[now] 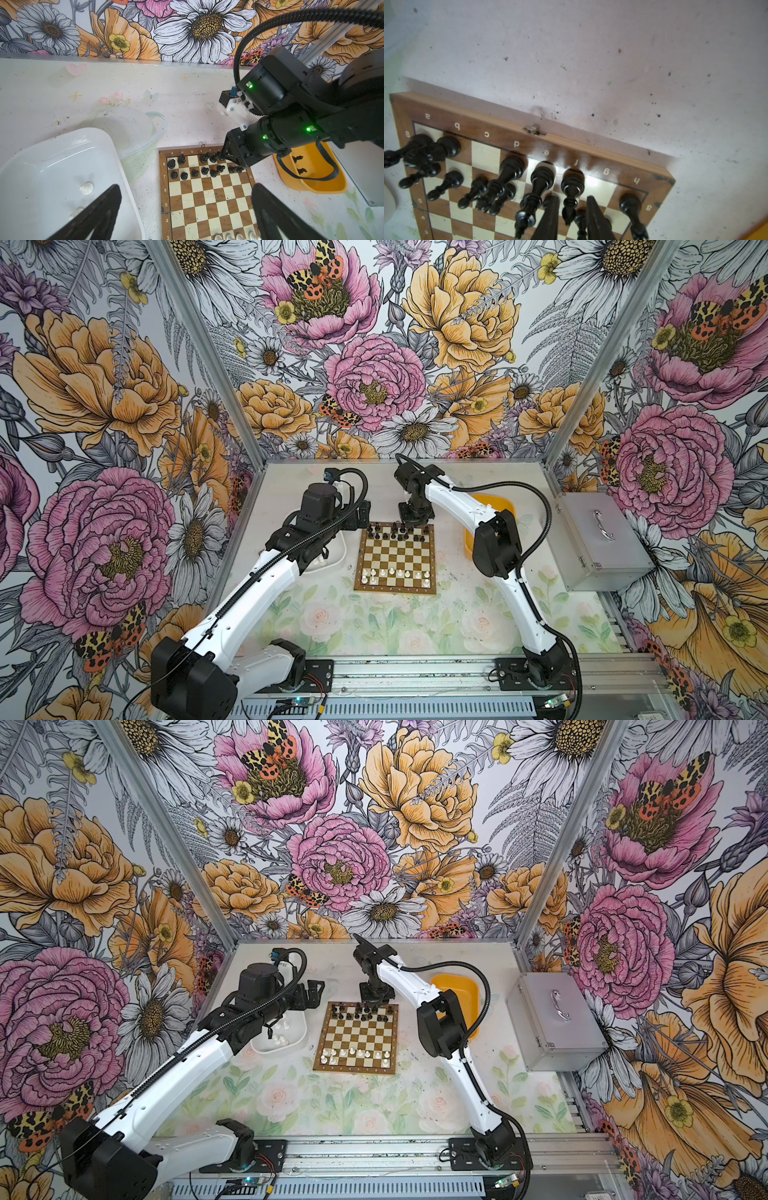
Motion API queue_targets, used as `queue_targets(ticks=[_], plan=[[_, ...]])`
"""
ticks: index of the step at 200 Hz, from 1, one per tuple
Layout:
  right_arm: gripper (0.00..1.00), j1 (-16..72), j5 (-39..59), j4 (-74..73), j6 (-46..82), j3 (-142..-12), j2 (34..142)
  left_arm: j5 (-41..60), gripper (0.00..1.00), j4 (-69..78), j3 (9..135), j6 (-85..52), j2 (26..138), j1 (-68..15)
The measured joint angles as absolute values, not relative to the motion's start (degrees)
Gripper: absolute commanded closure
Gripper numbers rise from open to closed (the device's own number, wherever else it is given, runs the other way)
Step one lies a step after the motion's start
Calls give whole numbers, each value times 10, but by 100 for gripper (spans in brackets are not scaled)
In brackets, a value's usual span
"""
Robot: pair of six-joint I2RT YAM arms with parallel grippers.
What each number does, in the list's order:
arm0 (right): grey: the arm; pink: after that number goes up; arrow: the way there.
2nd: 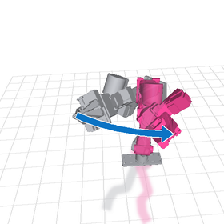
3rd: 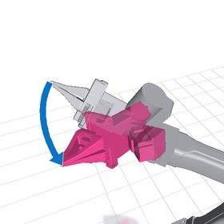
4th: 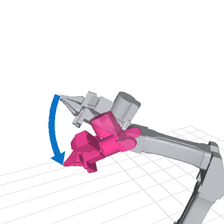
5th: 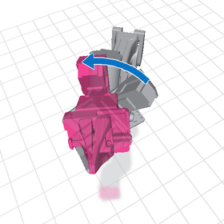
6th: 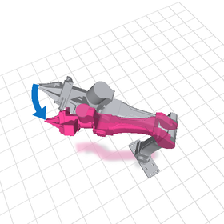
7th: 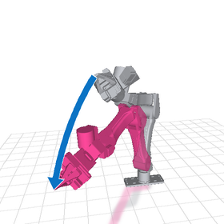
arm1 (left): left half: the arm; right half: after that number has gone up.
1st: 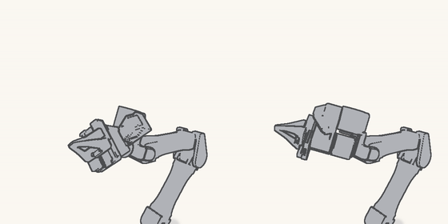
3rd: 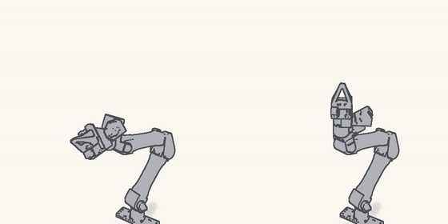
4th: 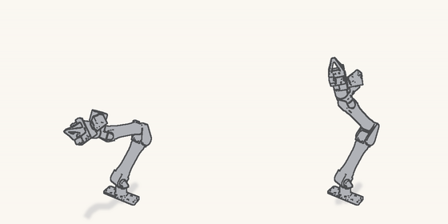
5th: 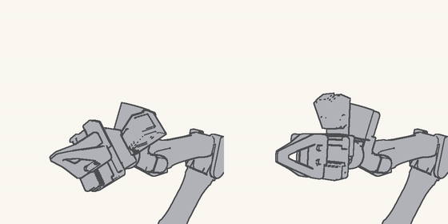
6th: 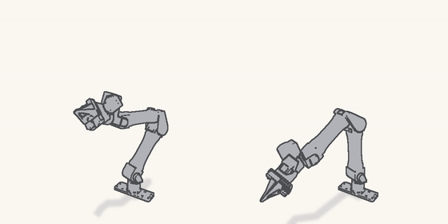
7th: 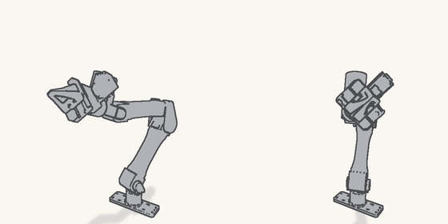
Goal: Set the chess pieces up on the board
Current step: 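Open the right gripper and move it back over the yellow tub, then lower the right gripper onto another black pawn in the tub and grasp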
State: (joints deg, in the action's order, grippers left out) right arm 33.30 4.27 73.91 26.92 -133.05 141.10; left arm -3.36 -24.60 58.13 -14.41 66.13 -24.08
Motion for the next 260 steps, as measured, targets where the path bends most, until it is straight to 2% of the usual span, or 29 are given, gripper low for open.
queue_targets(ticks=[71, 102, 144, 170, 206, 260], plan=[[73, 320, 32, 739, 265, -1343, 1411, -34, 1, -246, 584, -145, 662, -241], [67, 302, 20, 739, 260, -1357, 1407, -34, 1, -241, 601, -145, 674, -249], [67, 248, -11, 734, 258, -1342, 1338, -31, 1, -232, 655, -142, 733, -285], [68, 209, -41, 719, 255, -1257, 1243, -26, 1, -223, 704, -135, 791, -326], [68, 152, -49, 663, 261, -1050, 1109, -9, 1, -205, 773, -133, 880, -382], [69, 116, -43, 587, 272, -842, 1058, 17, 1, -199, 835, -133, 961, -439]])
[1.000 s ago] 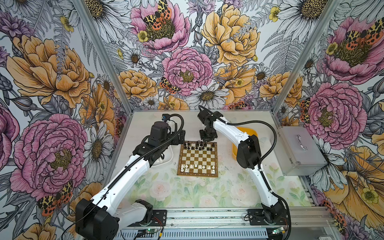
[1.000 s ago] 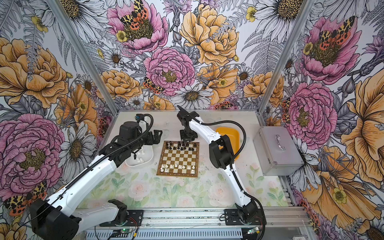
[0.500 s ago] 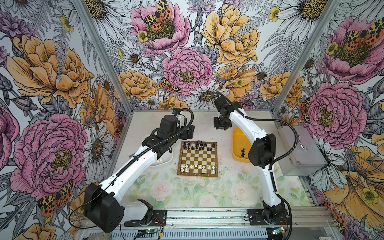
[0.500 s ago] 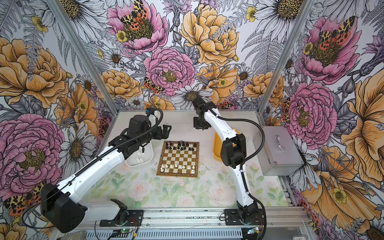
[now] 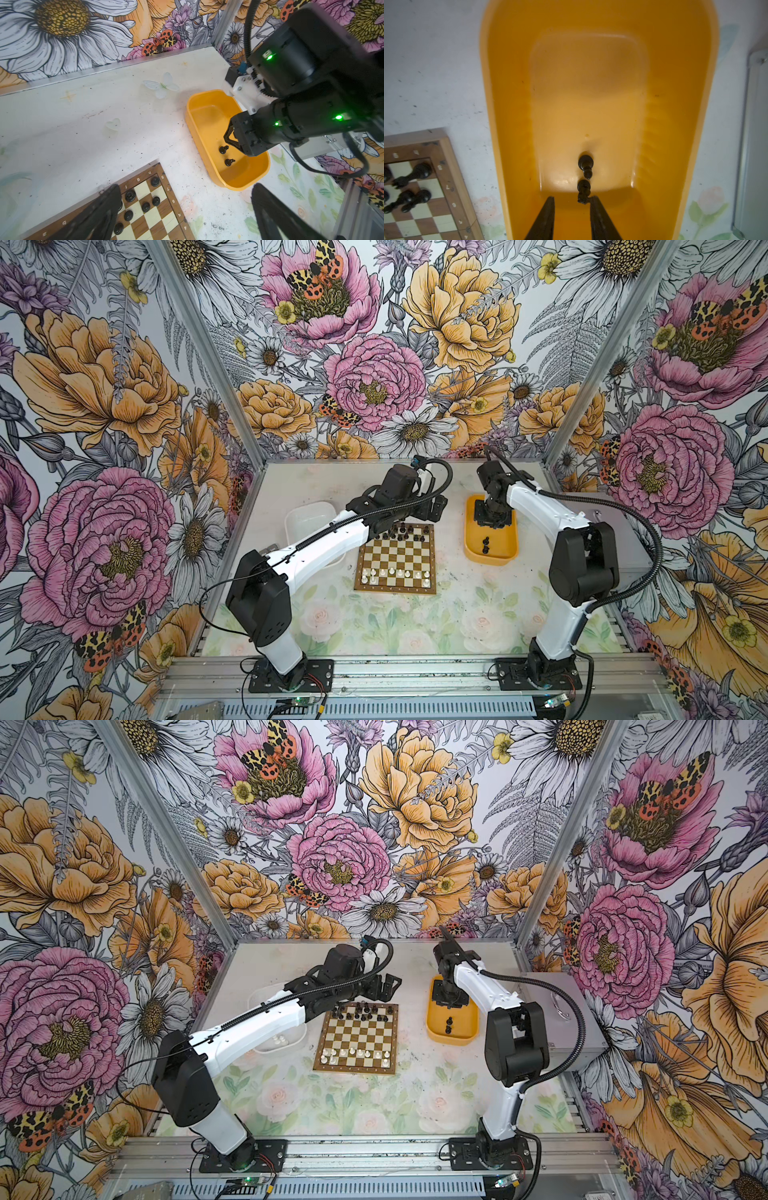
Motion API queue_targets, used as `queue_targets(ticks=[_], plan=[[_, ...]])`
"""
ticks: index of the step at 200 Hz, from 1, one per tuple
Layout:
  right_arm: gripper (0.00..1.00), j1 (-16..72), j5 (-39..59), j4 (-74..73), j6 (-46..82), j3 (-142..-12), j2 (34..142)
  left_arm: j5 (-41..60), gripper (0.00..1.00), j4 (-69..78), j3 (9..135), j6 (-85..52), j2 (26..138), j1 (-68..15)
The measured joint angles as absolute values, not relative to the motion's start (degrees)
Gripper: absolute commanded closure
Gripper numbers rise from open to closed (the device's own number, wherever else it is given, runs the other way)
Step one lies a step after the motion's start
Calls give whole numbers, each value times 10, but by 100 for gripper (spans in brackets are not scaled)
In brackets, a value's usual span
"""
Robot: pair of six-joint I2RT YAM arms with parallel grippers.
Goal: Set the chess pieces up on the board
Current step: 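Lower the right gripper onto another black pawn in the tub and grasp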
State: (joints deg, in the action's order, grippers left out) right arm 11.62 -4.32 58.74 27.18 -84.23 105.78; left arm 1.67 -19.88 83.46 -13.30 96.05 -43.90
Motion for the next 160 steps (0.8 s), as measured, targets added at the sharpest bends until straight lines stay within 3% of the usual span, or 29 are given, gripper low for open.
queue_targets(ticks=[40, 160], plan=[[70, 96, -32, 545, 276, -783, 1056, 25, 1, -199, 850, -133, 975, -453], [73, 83, -10, 502, 274, -773, 1056, 17, 1, -201, 854, -133, 975, -453]])
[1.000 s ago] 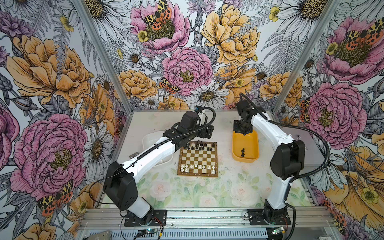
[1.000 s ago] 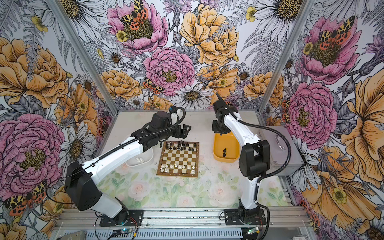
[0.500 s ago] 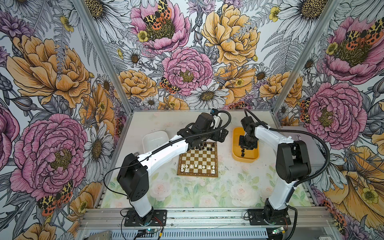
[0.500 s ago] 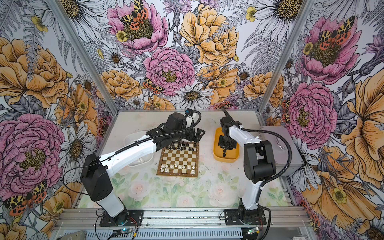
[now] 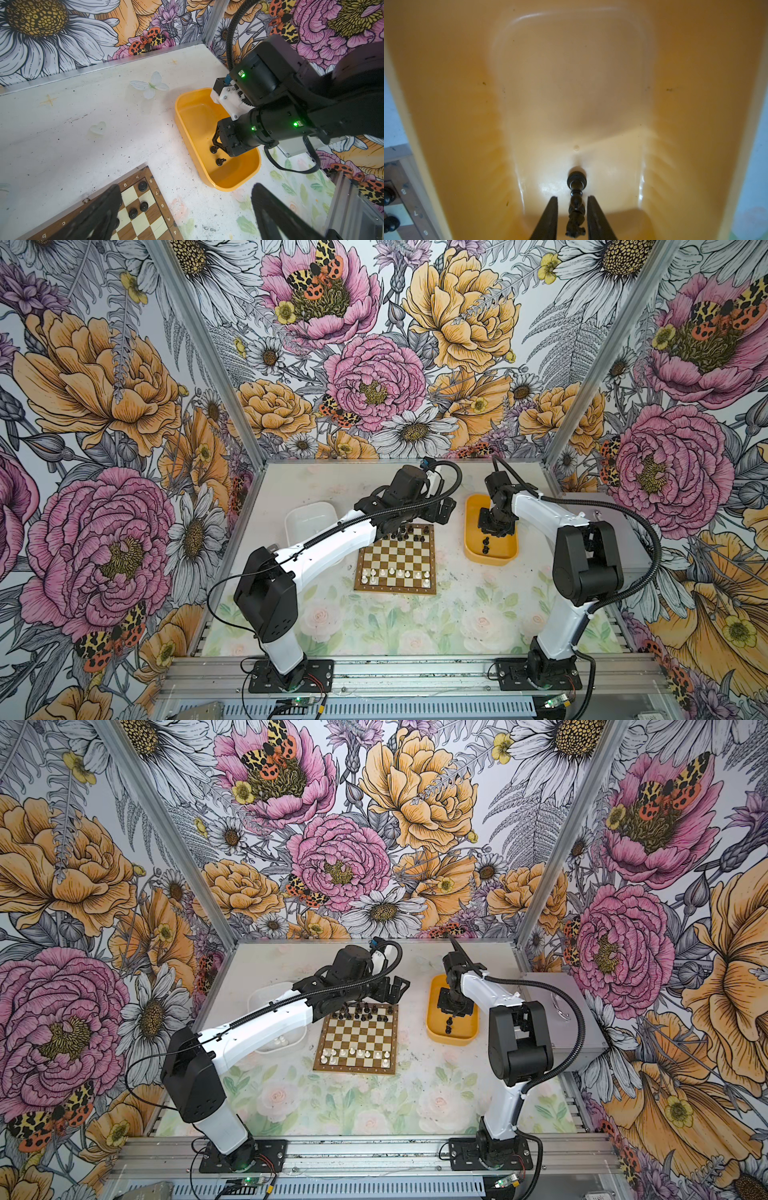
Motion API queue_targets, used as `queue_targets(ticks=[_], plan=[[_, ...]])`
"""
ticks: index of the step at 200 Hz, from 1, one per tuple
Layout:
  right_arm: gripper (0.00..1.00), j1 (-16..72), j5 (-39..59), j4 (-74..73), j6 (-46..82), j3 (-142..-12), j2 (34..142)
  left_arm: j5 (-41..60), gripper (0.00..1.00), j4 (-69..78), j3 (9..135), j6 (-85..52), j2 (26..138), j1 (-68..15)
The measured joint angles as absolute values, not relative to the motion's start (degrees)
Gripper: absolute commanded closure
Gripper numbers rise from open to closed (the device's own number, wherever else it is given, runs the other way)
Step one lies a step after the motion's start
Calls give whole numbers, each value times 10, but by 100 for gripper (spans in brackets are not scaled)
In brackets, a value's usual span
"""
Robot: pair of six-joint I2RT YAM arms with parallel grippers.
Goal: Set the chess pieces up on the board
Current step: 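Lower the right gripper onto another black pawn in the tub and grasp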
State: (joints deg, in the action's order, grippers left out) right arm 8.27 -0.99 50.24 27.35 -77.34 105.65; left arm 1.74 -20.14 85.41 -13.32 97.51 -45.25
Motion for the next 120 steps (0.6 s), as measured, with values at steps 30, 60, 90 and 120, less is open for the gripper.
queue_targets(ticks=[30, 60, 90, 120], plan=[[74, 83, -6, 500, 274, -762, 1056, 14, 1, -202, 854, -133, 975, -453], [74, 83, -3, 498, 273, -755, 1056, 11, 1, -203, 854, -133, 975, -453], [75, 83, -2, 498, 269, -754, 1056, 9, 1, -204, 854, -134, 975, -453], [75, 82, -2, 493, 269, -752, 1057, 4, 1, -205, 854, -135, 975, -456]])
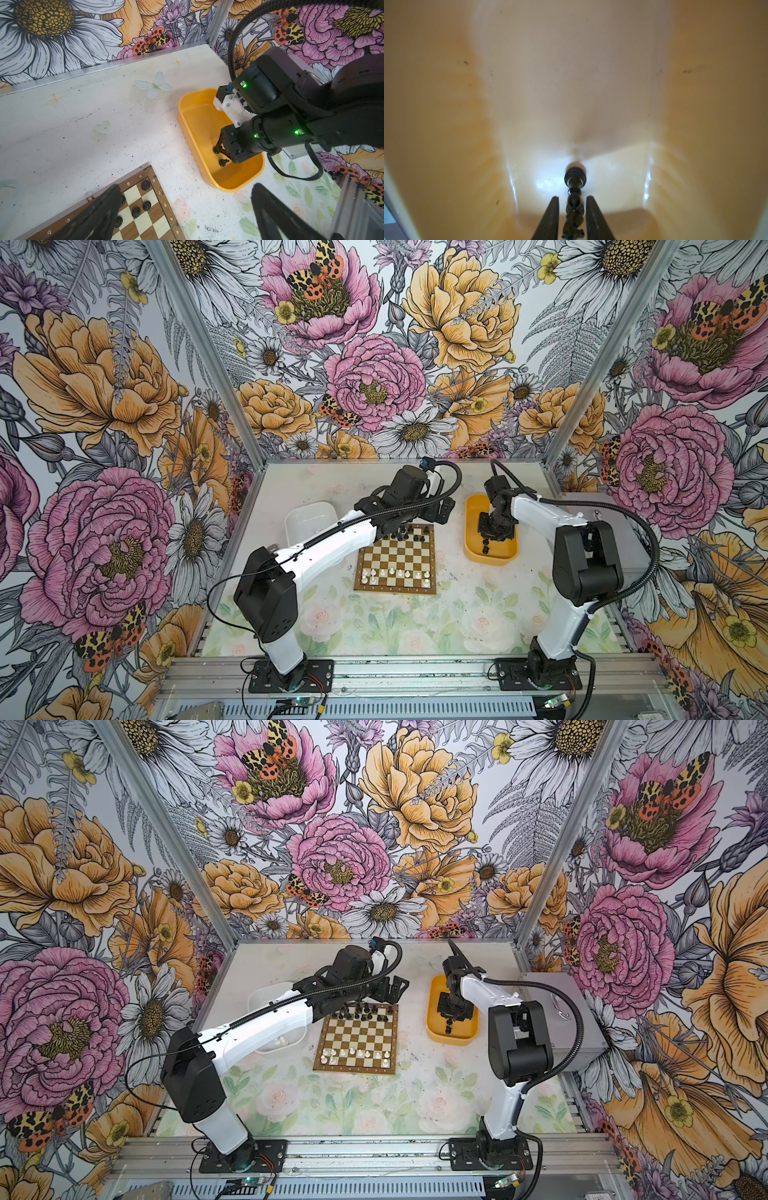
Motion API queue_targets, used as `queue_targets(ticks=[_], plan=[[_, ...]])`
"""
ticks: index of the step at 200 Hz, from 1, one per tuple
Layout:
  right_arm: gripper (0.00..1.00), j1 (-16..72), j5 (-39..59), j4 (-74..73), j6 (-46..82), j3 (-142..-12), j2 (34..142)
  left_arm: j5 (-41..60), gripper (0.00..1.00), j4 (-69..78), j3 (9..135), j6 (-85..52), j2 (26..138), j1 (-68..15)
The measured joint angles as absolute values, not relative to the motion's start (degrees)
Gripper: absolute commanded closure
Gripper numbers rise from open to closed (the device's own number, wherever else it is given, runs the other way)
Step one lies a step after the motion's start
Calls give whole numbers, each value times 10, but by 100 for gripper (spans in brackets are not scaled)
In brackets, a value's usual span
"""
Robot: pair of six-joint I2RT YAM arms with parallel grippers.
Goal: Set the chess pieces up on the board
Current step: 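Lower the right gripper onto another black pawn in the tub and grasp, then lift the black pawn and carry it over the chessboard with the right gripper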
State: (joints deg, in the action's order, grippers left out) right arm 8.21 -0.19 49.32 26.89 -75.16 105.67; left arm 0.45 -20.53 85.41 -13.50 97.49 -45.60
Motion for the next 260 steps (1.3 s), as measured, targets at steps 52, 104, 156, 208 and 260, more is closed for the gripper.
queue_targets(ticks=[52, 104, 156, 208, 260], plan=[[77, 82, -2, 487, 265, -752, 1057, -4, 1, -208, 854, -135, 973, -459], [78, 81, -2, 485, 260, -751, 1058, -8, 1, -210, 854, -135, 971, -460], [78, 78, -2, 483, 258, -751, 1059, -11, 1, -212, 854, -135, 971, -460], [78, 77, -1, 478, 256, -750, 1071, -18, 1, -212, 854, -135, 970, -461], [82, 74, 1, 477, 254, -748, 1074, -21, 1, -218, 854, -135, 970, -467]])
